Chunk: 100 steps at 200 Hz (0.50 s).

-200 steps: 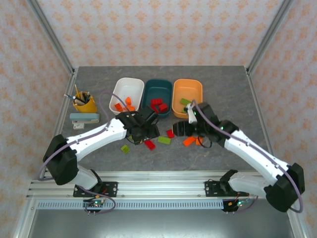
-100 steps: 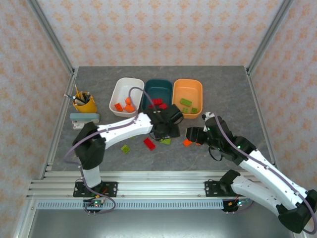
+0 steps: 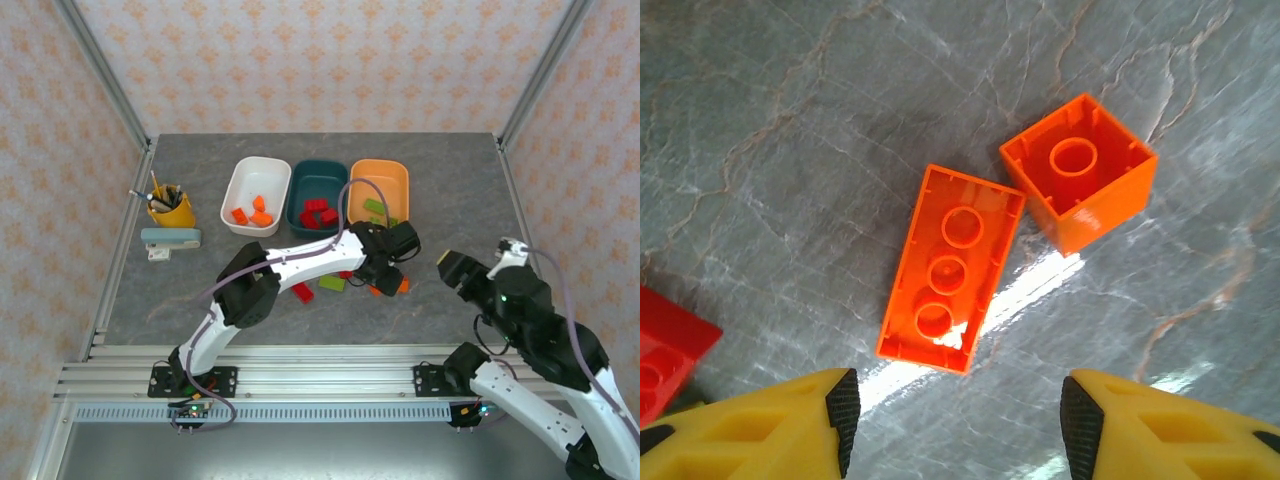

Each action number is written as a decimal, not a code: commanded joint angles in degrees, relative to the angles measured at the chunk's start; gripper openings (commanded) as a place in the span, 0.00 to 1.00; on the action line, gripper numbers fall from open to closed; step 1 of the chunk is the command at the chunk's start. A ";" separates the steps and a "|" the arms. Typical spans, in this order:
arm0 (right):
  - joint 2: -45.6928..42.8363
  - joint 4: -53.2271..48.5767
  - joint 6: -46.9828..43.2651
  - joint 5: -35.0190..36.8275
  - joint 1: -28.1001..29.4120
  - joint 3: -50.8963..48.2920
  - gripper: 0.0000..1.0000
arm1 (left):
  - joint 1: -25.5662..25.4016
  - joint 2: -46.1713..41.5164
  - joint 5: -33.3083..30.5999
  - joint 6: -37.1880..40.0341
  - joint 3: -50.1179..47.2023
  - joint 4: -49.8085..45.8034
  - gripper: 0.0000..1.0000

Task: Sort the legos into containers by color

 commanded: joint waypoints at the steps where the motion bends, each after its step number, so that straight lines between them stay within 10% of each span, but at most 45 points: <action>1: -1.11 -5.63 4.75 3.16 0.17 1.10 0.65 | 0.03 1.90 -1.40 6.07 3.31 -3.80 0.60; 100: -2.20 -6.77 6.72 2.37 0.17 -0.15 0.65 | 0.05 9.44 -1.36 7.00 7.86 -4.66 0.54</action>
